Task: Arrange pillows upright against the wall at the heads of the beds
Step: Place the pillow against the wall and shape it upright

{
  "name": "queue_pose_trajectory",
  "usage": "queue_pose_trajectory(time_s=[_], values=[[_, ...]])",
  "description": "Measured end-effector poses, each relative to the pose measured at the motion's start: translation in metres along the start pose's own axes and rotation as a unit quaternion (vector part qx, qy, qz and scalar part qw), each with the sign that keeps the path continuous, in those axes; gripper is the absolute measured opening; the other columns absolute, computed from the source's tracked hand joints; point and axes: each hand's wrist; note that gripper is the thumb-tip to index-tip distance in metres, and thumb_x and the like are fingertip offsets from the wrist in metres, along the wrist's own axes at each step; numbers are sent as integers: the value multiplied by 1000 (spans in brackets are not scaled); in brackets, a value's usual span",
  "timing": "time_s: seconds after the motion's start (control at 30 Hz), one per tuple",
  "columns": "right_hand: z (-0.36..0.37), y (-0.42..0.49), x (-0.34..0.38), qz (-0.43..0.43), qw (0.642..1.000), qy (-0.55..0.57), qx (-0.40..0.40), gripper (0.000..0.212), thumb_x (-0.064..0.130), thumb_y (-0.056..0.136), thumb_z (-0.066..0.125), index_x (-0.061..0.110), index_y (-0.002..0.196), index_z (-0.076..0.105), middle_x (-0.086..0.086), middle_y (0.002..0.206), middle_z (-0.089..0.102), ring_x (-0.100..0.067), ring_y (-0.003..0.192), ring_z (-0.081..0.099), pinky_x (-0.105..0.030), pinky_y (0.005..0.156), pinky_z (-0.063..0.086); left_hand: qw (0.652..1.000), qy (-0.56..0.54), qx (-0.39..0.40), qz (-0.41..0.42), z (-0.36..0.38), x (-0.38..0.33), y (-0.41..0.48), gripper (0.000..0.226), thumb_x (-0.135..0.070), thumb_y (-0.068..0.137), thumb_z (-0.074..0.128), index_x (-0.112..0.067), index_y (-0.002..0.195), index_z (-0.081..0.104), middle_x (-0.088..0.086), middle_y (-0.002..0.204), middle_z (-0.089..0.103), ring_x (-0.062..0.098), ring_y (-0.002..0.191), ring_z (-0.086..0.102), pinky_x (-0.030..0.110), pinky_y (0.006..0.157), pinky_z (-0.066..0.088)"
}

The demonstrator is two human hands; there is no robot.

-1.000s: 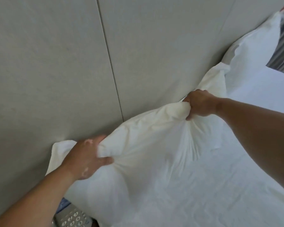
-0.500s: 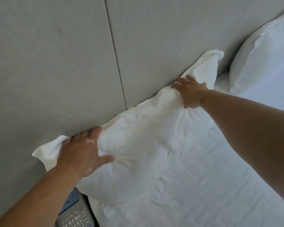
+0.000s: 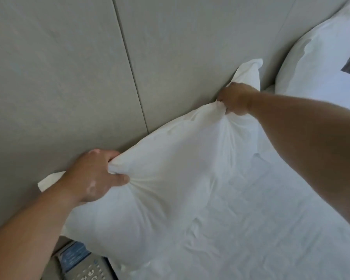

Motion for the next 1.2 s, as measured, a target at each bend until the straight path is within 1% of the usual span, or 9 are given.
queue_pose_trajectory(time_s=[0.07,0.17,0.27,0.37,0.6,0.77,0.9,1.03,1.2], values=[[-19,6,2,-24,999,-45,12,41,24,85,79,18,124,72,-9,118,72,-36,116,60,-40,93,50,1000,3,6,-6,-4,6,9,20,-31,74,93,-25,87,80,-8,83,81,19,82,75,34,72,56],[-20,13,8,-23,998,-60,19,37,28,86,77,21,122,72,-6,114,72,-34,115,59,-47,93,53,992,115,-57,-3,7,12,23,24,-33,79,88,-20,95,76,3,93,79,32,91,72,35,72,49],[3,11,20,-17,998,-51,27,48,29,91,73,23,138,62,-5,133,65,-31,128,54,-45,102,50,973,210,-99,-3,38,16,26,25,-35,86,80,-18,104,73,13,95,79,38,93,74,39,76,58],[21,13,24,-12,999,-24,16,60,26,95,69,22,151,48,-5,149,53,-29,139,45,-38,107,41,972,197,-122,-37,57,23,25,25,-34,90,74,-21,110,68,14,95,78,40,95,73,45,74,61],[25,-8,18,-10,1000,9,-24,52,12,92,63,23,141,54,-5,133,62,-32,128,53,-43,95,48,978,182,-87,-46,56,27,29,31,-35,87,78,-16,109,65,18,101,76,44,101,70,48,79,60],[15,-41,8,18,996,66,-50,61,18,94,64,23,151,41,-6,144,53,-31,134,47,-49,99,49,981,177,-62,-39,44,27,16,41,-37,91,74,-14,122,62,17,111,75,41,109,68,44,85,58],[15,-99,0,36,988,145,-47,66,25,96,66,23,154,36,-4,151,49,-28,135,49,-44,102,46,981,175,-82,-20,31,26,-7,43,-29,94,71,-8,130,60,19,122,71,40,117,65,43,94,52],[45,-188,-10,41,977,207,0,62,31,96,65,24,152,40,0,151,50,-23,136,49,-39,107,42,987,129,-98,8,27,15,-39,62,-28,93,72,-8,149,52,17,140,65,38,131,58,47,107,50],[102,-331,-22,117,944,306,35,62,39,94,68,22,149,47,2,147,57,-15,131,55,-28,108,40,992,52,-85,82,47,-16,-77,60,-32,93,75,-12,147,57,7,146,64,29,136,58,39,114,43]])
Point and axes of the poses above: each hand's wrist, its own y-axis towards the middle knuckle, its own z-axis out of the palm, x = y × z
